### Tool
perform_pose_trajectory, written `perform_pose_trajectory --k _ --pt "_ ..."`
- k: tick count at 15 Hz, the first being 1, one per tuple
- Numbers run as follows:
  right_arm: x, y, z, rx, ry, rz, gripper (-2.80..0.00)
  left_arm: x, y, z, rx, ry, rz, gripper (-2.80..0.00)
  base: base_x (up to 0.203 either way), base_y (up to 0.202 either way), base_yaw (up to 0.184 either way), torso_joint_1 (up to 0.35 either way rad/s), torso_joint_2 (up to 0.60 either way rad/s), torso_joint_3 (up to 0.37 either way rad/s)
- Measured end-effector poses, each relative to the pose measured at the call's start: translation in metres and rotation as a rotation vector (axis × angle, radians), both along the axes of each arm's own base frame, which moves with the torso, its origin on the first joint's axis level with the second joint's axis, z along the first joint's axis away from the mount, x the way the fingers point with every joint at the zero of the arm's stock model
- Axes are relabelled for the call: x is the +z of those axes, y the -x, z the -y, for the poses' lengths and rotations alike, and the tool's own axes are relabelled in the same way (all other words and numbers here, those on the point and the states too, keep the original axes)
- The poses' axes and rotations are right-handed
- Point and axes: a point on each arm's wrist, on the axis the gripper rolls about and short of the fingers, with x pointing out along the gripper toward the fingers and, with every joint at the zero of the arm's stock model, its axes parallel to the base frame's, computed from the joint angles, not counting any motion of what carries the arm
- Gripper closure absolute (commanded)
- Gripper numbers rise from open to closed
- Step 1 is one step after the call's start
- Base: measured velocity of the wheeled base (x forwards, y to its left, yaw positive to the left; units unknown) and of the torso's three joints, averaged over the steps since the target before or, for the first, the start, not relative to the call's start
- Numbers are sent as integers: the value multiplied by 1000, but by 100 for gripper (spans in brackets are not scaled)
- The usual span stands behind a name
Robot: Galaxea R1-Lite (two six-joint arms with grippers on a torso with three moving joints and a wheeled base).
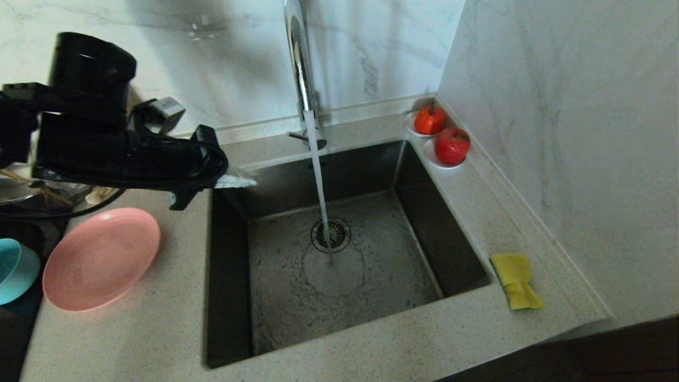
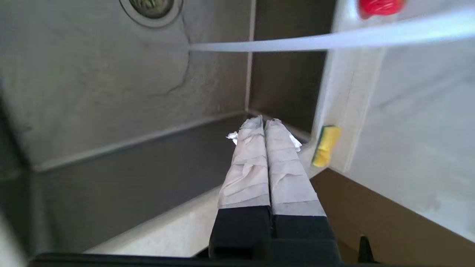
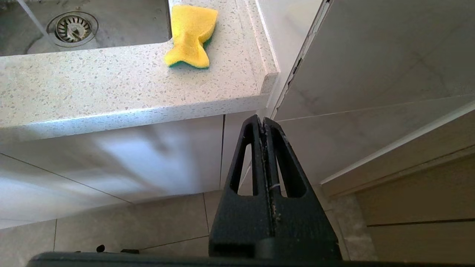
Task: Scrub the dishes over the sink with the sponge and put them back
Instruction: Turn off the faucet
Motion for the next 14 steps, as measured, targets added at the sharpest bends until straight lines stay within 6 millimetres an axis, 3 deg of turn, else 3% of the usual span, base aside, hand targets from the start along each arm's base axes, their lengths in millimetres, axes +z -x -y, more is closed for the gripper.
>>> perform_pose_trajectory --k 8,14 --pt "0 0 0 0 0 -1 0 -40 -57 19 14 100 -51 0 0 0 0 0 0 0" --pt "0 0 0 0 0 -1 0 -36 -76 24 43 191 12 0 0 0 0 0 0 0"
